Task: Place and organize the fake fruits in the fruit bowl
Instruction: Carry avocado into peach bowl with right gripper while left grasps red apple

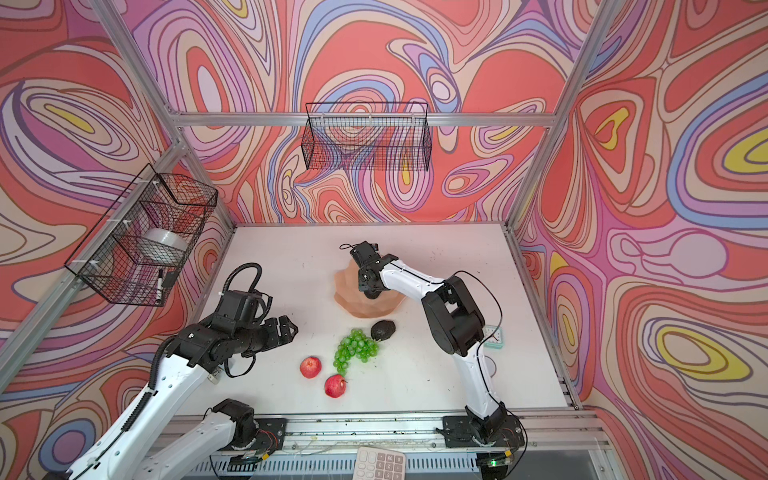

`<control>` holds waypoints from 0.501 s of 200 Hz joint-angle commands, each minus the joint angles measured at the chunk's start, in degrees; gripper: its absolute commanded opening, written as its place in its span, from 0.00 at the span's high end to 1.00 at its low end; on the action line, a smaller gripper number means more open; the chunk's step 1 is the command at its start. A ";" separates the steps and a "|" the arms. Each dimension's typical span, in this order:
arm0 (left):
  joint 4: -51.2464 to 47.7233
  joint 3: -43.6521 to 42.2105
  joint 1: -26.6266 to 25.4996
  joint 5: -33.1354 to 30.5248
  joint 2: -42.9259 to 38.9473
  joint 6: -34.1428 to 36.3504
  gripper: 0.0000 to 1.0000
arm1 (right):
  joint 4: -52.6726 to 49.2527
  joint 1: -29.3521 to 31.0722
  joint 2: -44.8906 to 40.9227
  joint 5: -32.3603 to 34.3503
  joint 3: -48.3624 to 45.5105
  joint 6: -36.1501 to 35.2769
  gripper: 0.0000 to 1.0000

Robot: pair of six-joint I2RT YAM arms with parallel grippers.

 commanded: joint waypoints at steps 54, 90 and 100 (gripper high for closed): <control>-8.62 1.69 -13.85 -5.77 7.31 -5.84 0.11 | -0.10 -1.04 -6.25 0.64 2.01 -2.82 0.16; -5.13 0.85 -16.71 -7.91 12.78 -7.71 0.11 | 1.10 -1.62 -15.27 1.99 -1.28 -3.01 0.11; -3.52 0.42 -16.72 -7.65 13.94 -7.62 0.12 | 1.21 -1.66 -17.97 2.65 -2.77 -2.87 0.11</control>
